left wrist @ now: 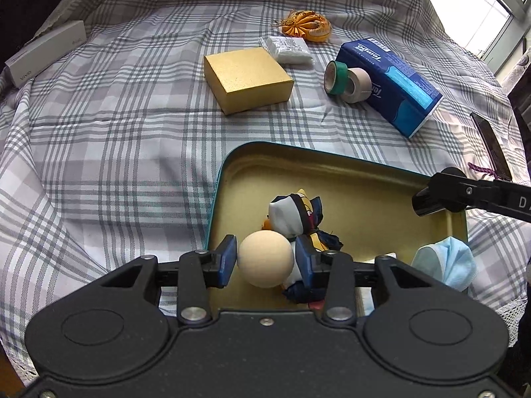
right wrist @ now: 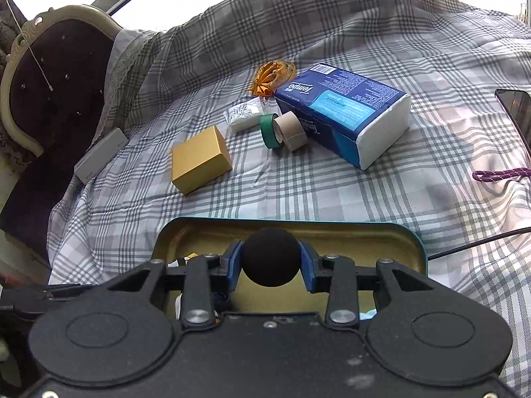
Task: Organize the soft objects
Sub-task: 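Lower the egg and sponge into the tray and open both tools, then move the right tool toward the orange embroidered pouch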
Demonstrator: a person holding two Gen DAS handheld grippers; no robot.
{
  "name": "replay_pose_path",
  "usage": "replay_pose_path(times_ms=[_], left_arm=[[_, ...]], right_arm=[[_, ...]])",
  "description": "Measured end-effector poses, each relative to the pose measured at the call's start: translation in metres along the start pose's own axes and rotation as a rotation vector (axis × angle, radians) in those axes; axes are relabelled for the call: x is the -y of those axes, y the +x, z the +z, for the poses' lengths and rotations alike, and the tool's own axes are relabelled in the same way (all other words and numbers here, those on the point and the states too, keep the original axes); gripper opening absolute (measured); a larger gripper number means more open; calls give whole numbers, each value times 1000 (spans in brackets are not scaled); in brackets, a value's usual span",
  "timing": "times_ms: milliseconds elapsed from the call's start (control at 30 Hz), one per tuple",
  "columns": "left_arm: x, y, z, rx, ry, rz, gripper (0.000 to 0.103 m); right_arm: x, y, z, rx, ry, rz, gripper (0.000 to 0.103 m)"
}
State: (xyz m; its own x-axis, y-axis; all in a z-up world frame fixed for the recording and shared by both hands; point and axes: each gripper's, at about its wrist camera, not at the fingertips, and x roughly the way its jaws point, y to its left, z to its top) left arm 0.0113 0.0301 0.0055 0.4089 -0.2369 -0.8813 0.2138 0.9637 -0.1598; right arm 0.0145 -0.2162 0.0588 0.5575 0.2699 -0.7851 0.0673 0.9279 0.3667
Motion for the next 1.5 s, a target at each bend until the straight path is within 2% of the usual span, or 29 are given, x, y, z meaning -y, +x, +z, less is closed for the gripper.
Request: replay_pose_path(times_ms=[367,467,733,1133,1500], left_arm=[[1,4,-1,-12,-8,0,41],[3,7,-1,-18,-3,10,41],[1,7,4,15,-3,55,41],[-8,17,27,92,-11,143,41],[-18,41,67,199,-31,205,46]], right_arm=[[7,10,2,-23,37,11,38],[8,9,2,-15,41,18,46],[16,9,4,23,66,-17,47],[24,17,8,76,73,-124,49],[40,30,22,257,86,-346,51]])
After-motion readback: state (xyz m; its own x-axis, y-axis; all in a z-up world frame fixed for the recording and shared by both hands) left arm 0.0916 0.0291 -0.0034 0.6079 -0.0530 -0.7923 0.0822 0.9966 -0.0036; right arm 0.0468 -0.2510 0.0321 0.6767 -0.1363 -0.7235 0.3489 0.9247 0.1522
